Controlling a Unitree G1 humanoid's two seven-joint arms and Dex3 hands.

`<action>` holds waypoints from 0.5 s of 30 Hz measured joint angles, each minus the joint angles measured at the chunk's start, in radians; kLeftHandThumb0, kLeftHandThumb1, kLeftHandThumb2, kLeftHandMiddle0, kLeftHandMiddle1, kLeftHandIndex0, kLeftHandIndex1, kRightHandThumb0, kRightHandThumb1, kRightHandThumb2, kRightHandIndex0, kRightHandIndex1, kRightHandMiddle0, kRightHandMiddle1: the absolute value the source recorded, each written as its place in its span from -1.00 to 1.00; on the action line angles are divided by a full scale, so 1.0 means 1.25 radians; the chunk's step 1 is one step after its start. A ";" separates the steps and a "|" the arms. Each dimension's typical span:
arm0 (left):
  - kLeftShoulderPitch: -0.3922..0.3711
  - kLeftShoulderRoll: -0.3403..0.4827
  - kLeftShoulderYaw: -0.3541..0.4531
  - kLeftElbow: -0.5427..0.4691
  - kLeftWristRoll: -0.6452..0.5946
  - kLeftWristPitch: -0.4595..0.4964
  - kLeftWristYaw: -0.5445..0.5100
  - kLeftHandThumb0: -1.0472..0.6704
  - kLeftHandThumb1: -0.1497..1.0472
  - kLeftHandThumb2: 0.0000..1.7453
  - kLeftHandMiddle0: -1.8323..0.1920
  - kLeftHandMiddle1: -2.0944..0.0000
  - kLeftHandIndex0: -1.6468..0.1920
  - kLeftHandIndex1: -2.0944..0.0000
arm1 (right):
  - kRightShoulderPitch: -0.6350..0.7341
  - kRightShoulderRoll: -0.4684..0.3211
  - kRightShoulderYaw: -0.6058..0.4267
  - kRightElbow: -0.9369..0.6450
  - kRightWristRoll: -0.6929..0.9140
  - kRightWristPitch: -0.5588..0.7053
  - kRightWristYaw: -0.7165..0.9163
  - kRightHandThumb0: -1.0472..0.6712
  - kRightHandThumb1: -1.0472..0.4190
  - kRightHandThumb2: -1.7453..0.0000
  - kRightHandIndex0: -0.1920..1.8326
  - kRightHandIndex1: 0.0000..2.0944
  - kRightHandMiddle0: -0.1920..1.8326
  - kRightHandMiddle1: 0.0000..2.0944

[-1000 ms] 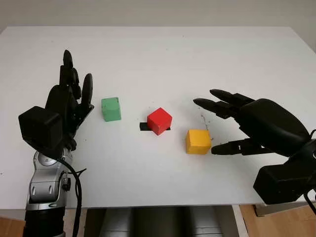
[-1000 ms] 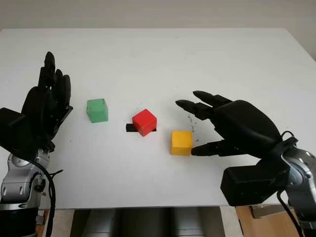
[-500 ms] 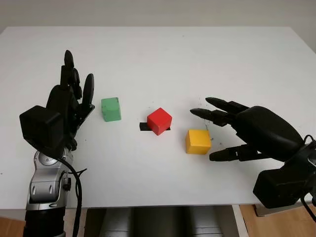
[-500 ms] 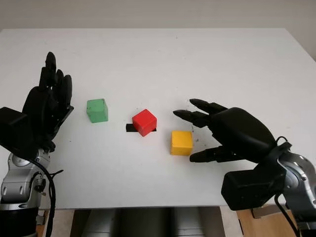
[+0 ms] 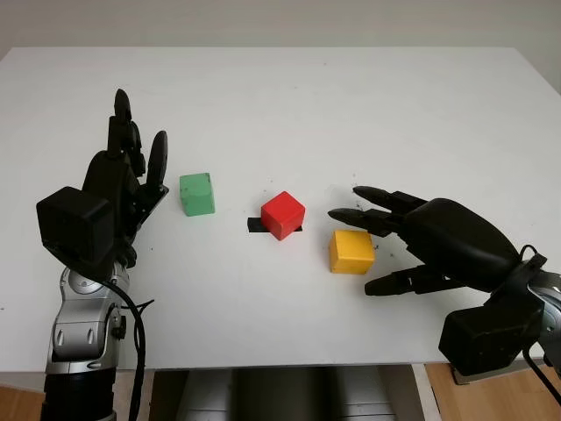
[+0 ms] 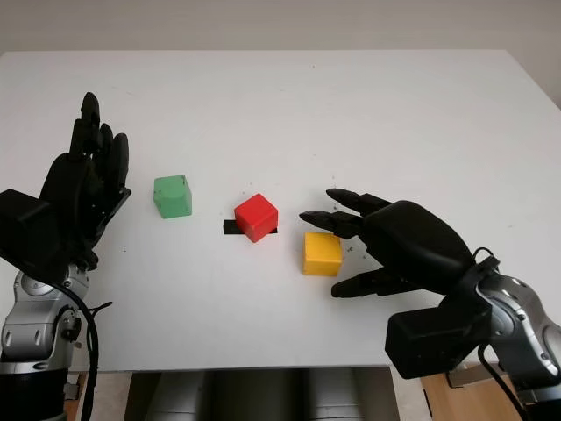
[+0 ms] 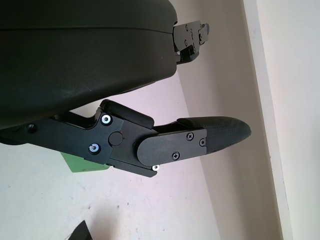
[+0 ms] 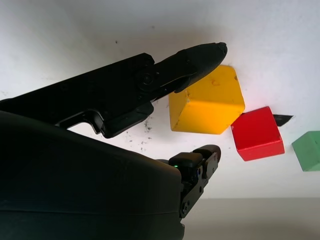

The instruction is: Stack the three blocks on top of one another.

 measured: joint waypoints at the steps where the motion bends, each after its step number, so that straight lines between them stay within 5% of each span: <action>1: 0.000 0.000 0.000 0.000 0.000 0.000 0.000 -0.68 1.00 -0.39 1.00 1.00 1.00 1.00 | -0.001 0.001 0.000 0.006 -0.001 -0.007 -0.010 -0.50 -0.85 0.94 -0.54 -0.93 -0.34 -0.87; 10: 0.000 0.000 0.000 0.000 -0.002 0.003 -0.001 -0.67 1.00 -0.40 1.00 1.00 1.00 1.00 | -0.007 0.004 0.002 0.035 -0.019 -0.045 -0.062 -0.38 -0.86 0.94 -0.50 -0.92 -0.32 -0.81; 15: 0.000 0.000 0.000 0.000 -0.001 0.003 -0.004 -0.68 1.00 -0.37 1.00 1.00 1.00 1.00 | -0.010 0.013 0.003 0.050 -0.019 -0.058 -0.078 -0.34 -0.85 0.94 -0.47 -0.93 -0.53 -0.31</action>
